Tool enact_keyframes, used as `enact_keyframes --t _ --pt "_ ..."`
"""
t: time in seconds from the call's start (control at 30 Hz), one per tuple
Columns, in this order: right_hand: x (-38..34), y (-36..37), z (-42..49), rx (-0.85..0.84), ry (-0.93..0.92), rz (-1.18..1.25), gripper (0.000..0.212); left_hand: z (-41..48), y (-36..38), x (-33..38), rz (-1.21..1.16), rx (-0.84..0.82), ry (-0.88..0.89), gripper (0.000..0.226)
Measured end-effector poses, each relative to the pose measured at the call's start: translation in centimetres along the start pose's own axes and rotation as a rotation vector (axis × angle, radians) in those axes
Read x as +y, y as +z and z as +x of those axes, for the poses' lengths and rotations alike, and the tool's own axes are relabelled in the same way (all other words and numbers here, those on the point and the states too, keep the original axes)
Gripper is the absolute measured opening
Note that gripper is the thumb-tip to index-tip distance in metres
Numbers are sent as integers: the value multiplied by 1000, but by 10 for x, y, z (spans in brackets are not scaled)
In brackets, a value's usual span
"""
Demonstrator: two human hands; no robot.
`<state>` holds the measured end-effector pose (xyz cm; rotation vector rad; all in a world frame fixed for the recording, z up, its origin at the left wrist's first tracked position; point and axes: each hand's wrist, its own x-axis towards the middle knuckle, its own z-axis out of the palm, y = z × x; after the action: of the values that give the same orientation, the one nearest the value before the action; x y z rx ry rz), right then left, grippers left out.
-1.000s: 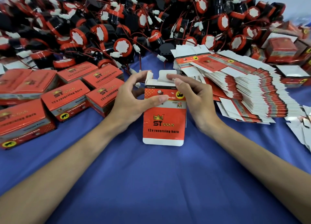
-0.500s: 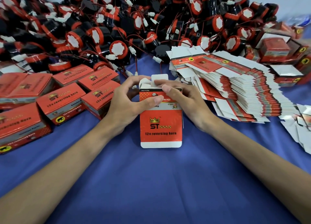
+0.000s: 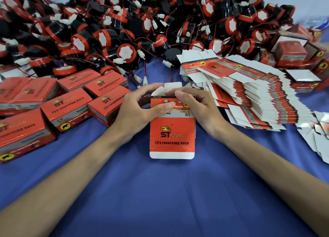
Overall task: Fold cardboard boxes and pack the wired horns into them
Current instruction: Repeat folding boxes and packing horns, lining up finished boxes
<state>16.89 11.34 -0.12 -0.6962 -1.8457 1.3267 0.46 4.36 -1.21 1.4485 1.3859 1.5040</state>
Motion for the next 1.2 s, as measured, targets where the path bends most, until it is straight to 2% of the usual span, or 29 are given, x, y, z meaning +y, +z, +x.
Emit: enact_keyframes --t 0.07,0.2,0.4,0.6,0.7,0.83,1.07,1.2 --pt "2 0 0 -1 1 -2 27 0 1 -1 -20 18 -17 49" --pt "3 1 0 -1 -16 16 26 0 1 0 -48 -2 -13 30" --pt "8 8 -2 100 -45 -28 12 0 0 -1 -68 1 -35 40" --pt "7 7 3 151 -97 -136 19 1 2 -2 -39 -9 -28 35" --pt "7 5 2 134 -86 -117 20 0 2 0 -25 -19 -26 23" --pt "6 5 0 145 -79 -61 21 1 1 -2 1 -27 -37 23" --pt "7 3 2 165 -83 -54 39 0 3 -1 9 -28 -46 27" --pt "6 3 2 178 -69 -10 33 1 4 -2 50 14 -53 22"
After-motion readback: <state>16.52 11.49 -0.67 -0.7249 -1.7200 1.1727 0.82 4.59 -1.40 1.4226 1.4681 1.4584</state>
